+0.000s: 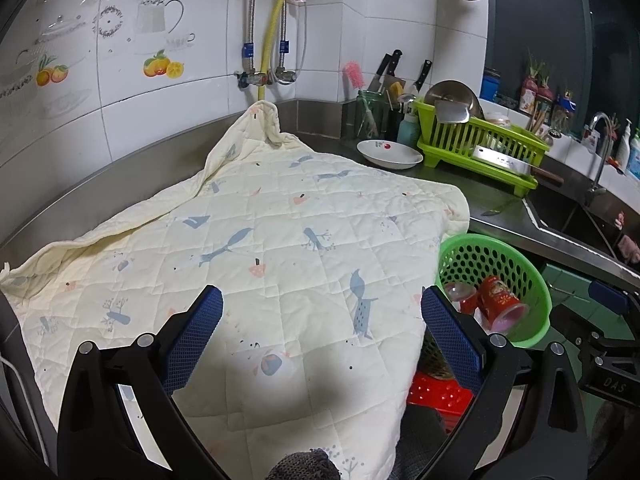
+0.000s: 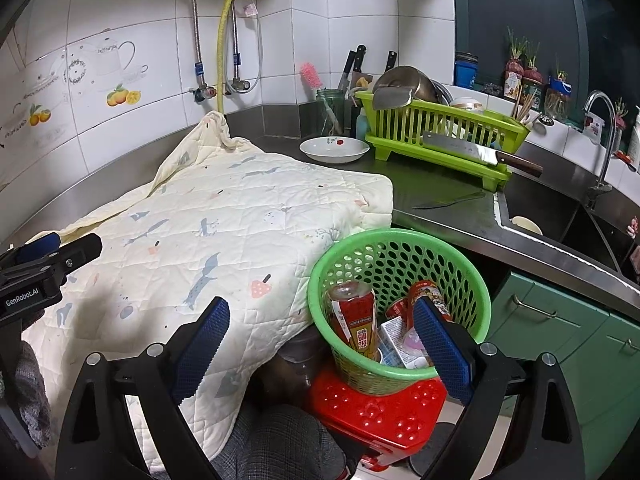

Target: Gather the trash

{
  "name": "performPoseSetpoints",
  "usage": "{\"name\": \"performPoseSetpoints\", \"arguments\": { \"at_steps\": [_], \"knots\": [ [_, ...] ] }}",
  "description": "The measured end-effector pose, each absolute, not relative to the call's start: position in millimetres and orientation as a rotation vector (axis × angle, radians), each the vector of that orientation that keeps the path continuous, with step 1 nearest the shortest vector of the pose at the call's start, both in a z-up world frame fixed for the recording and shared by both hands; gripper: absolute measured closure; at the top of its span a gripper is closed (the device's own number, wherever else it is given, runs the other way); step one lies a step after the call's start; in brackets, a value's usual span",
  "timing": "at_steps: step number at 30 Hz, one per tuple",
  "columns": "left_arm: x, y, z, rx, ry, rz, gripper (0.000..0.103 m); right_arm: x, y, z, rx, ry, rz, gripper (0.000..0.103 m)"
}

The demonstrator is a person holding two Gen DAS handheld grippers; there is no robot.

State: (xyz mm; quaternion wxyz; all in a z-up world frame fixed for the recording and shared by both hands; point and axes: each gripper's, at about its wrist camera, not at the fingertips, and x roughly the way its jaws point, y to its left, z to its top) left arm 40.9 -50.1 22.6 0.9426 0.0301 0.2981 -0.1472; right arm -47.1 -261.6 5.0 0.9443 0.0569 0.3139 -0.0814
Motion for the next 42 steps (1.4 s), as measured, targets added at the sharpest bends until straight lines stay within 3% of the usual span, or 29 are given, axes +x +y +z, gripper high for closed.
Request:
{"name": "performPoseSetpoints", "arguments": {
  "at_steps": [42],
  "knots": [
    [37.7,-52.0,16.3,0.122,0.589,-0.267,0.005,-46.0,-266.4,2.0,0.128,0.642,-0.179,0.013]
  ]
}}
